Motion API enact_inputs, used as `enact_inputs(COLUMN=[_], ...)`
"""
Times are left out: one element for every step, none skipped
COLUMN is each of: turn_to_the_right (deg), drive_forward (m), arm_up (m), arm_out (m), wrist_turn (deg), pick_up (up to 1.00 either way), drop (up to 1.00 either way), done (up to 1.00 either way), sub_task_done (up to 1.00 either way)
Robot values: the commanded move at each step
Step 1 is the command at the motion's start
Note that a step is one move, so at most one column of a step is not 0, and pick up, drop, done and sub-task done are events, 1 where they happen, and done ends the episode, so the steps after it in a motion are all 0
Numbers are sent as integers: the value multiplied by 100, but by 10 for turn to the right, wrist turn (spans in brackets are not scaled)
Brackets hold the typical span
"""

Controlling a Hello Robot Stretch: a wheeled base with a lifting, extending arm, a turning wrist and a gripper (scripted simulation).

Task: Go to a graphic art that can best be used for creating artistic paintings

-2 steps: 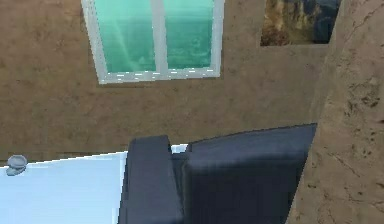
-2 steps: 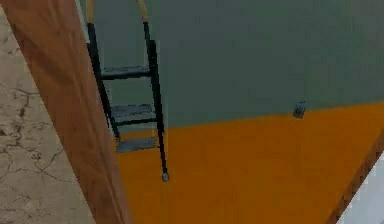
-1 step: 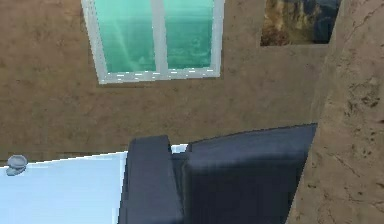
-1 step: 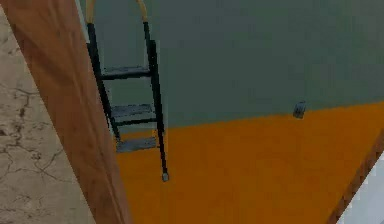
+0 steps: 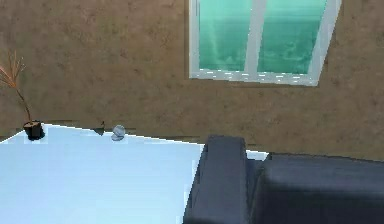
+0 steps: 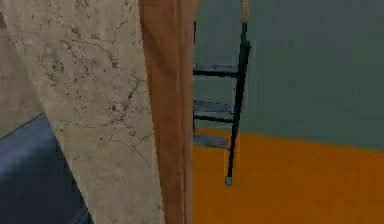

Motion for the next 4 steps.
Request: enact_inputs(turn_to_the_right=[450,450,450,300], drive_forward=[0,0,0,0], arm_up=[0,0,0,0], arm_out=[0,0,0,0], wrist_turn=[0,0,0,0], pick_up=[0,0,0,0], drop=[0,0,0,0], done=[0,0,0,0], sub_task_done=[0,0,0,0])
